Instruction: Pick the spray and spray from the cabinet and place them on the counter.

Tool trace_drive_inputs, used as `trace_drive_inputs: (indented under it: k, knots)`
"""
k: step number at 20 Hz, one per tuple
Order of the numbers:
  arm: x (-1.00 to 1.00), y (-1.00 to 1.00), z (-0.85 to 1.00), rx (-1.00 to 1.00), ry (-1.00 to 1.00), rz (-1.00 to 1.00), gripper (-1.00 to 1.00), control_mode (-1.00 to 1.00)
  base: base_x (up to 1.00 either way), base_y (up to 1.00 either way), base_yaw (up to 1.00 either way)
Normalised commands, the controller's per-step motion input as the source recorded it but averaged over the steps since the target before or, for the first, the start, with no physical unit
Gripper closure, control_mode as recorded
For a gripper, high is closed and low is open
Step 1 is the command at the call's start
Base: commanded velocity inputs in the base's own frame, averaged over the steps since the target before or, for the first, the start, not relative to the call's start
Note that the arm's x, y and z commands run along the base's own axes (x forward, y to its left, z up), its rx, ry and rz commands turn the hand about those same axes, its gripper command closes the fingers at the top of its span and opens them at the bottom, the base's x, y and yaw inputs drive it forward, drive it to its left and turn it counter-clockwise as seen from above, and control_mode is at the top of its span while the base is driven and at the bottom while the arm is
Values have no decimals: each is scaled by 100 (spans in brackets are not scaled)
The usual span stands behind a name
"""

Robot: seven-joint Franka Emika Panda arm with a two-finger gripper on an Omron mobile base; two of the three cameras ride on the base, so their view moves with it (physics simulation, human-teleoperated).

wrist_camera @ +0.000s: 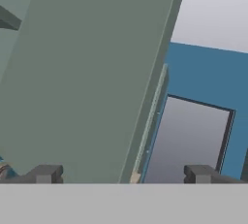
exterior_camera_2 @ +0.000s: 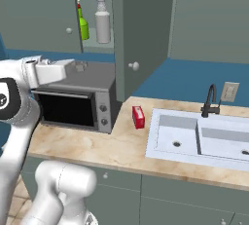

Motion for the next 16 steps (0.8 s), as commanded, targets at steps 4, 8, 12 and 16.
trace_drive_inputs:
  k: [4, 8, 12, 16]
  knots:
    - [24, -52, 5, -1, 4, -7, -100, -100, 0, 0, 0]
    - [26, -59, 0, -3, 6, -9, -100, -100, 0, 0, 0]
    - [27, -64, 0, -4, 7, -9, -100, -100, 0, 0, 0]
    - [30, -66, 0, -4, 8, -9, -100, -100, 0, 0, 0]
